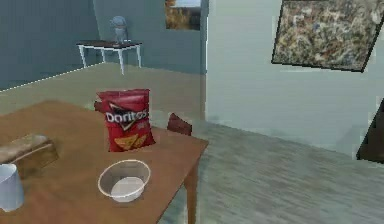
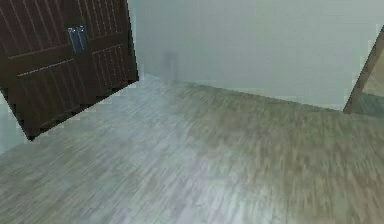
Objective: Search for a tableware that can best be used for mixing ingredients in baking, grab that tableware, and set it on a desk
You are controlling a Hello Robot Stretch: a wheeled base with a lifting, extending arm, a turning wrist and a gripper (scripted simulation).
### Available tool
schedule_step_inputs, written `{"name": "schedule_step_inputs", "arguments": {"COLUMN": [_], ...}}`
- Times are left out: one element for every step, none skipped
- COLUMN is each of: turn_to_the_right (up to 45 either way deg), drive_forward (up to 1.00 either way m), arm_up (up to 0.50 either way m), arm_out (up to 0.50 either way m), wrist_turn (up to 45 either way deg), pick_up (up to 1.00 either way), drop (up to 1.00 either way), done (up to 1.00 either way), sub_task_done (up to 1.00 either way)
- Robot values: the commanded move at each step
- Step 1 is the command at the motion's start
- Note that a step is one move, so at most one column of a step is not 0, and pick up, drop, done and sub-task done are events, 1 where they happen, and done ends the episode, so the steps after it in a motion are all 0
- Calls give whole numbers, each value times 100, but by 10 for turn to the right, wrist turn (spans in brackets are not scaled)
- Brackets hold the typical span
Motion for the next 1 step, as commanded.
{"name": "schedule_step_inputs", "arguments": {"turn_to_the_right": [-450], "drive_forward": [0], "arm_up": [0], "arm_out": [0], "wrist_turn": [0], "pick_up": [0], "drop": [0], "done": [0], "sub_task_done": [0]}}
